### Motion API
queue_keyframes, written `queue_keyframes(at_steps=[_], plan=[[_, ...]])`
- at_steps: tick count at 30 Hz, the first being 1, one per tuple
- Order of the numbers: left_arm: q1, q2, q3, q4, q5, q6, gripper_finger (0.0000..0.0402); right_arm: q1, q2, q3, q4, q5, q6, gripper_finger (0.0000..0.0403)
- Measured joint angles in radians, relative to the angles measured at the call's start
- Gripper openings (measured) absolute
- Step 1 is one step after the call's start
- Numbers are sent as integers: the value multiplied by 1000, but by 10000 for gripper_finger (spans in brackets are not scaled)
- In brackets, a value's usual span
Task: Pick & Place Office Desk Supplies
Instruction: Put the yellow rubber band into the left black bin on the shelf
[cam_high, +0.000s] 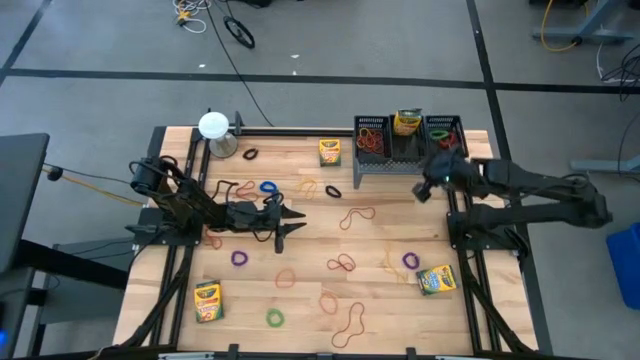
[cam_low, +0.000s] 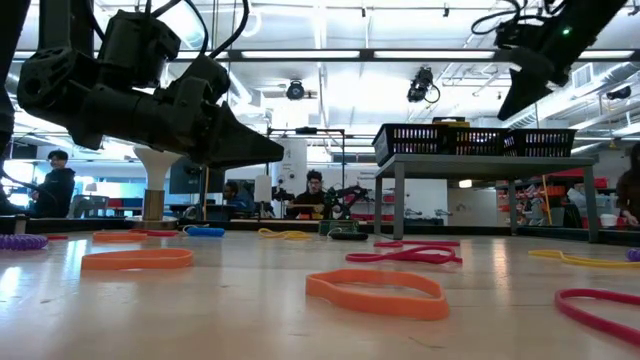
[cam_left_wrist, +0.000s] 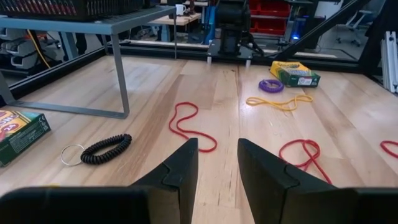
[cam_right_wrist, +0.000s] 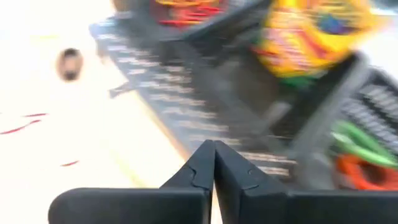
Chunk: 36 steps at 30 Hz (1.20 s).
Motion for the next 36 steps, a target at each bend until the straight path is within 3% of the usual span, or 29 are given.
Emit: queue_keyframes(at_steps=[9, 15, 19, 27, 36], plan=[[0, 0, 0, -18, 0, 0, 119, 331, 65, -114, 166, -10, 104, 7], [0, 0, 0, -22, 0, 0, 119, 542, 233, -114, 183, -19, 214, 6], [0, 0, 0, -22, 0, -1, 119, 641, 372, -114, 191, -96, 245, 32], [0, 0, 0, -21, 0, 0, 119, 728, 578, -114, 246, -209, 208, 103], [0, 0, 0, -21, 0, 30, 119, 718, 633, -114, 370, -257, 129, 154]])
